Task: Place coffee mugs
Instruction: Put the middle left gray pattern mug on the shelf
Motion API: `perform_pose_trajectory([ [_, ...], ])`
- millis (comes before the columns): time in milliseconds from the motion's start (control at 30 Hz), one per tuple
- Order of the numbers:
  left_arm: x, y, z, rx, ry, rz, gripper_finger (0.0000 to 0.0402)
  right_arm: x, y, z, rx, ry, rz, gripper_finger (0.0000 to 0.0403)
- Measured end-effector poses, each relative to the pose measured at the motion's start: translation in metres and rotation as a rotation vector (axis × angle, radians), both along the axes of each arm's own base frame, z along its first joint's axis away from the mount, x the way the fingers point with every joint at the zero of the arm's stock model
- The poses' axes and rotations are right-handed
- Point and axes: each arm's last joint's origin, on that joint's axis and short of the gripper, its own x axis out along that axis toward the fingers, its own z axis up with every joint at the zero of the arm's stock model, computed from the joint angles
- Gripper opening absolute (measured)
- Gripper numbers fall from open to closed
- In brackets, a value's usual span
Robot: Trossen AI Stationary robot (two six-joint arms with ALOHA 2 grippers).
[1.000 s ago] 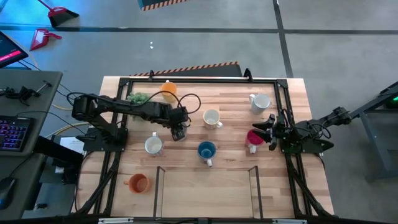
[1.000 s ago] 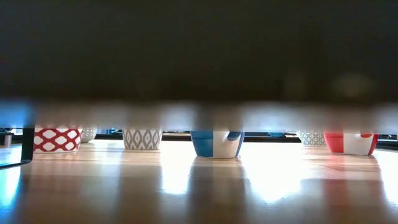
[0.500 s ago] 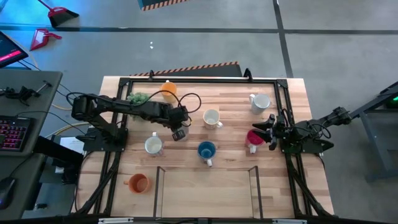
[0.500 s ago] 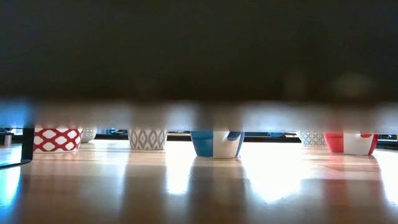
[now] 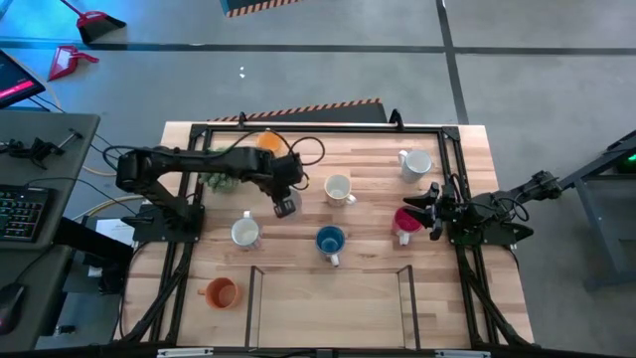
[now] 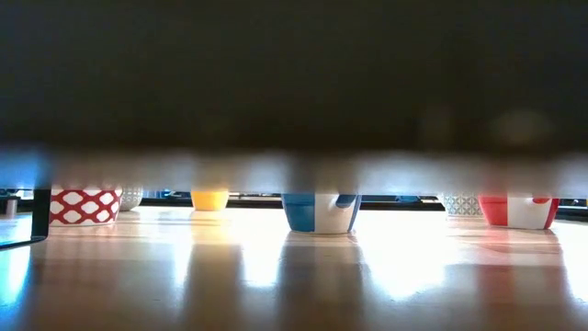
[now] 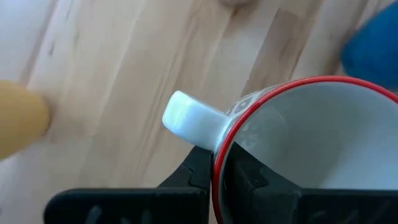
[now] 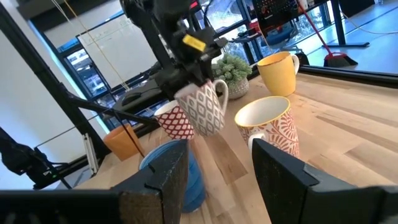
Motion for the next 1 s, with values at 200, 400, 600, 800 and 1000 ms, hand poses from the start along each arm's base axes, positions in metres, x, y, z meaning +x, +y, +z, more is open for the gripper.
perform_pose_trajectory([
  [200, 0.007, -0.036, 0.019, -0.044, -0.034, -0.083, 0.001, 0.0, 0.0, 0.0, -0.023, 0.005, 0.0, 0.0165],
  [400, 0.004, -0.074, 0.03, -0.054, -0.019, -0.097, 0.001, 0.0, 0.0, 0.0, -0.031, 0.006, 0.0, 0.0165],
  [600, 0.0, -0.119, 0.034, -0.112, -0.049, -0.101, 0.001, 0.0, 0.0, 0.0, -0.031, 0.006, 0.0, 0.0165],
  [800, -0.007, -0.151, 0.035, -0.146, -0.077, -0.079, 0.001, 0.0, 0.0, 0.0, -0.031, 0.006, 0.0, 0.0165],
  [1000, -0.008, -0.172, 0.032, -0.171, -0.096, -0.063, 0.001, 0.0, 0.0, 0.0, -0.024, 0.006, 0.0, 0.0165],
])
